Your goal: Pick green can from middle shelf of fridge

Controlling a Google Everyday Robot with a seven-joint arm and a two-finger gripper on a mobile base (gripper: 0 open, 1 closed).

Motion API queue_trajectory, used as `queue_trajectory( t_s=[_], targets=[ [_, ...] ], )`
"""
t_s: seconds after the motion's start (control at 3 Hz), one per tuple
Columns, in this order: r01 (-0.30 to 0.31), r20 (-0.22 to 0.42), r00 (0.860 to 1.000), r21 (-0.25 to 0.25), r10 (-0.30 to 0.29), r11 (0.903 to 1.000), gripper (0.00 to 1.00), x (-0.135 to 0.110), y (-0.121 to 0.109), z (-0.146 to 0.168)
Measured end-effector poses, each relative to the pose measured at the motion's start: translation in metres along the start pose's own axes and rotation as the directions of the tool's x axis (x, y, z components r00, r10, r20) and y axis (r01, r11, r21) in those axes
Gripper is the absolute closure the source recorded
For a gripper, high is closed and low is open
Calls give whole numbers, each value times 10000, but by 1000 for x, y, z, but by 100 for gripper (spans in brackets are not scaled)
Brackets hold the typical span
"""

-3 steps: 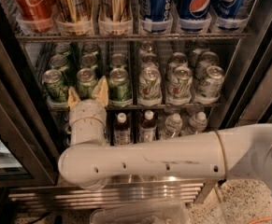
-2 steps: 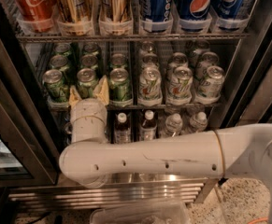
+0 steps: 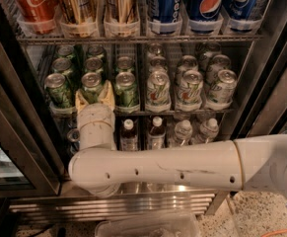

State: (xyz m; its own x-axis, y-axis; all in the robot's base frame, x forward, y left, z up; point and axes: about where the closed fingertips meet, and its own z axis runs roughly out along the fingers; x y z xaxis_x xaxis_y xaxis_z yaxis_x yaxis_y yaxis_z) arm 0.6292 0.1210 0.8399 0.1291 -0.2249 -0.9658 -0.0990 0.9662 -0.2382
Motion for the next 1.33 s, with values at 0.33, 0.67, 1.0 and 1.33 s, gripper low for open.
queue_trajectory(
  t_s=[0.33,0.67,1.0,1.33],
  targets=[
    [-4,0,10000,-5,4,10000,93,0,0,0],
    [-6,2,10000,-5,6,10000,100,0,0,0],
    [-23,19,10000,-7,23,10000,100,-1,0,0],
    [-178,234,9996,-55,179,9998,100,-16,1,0]
  ],
)
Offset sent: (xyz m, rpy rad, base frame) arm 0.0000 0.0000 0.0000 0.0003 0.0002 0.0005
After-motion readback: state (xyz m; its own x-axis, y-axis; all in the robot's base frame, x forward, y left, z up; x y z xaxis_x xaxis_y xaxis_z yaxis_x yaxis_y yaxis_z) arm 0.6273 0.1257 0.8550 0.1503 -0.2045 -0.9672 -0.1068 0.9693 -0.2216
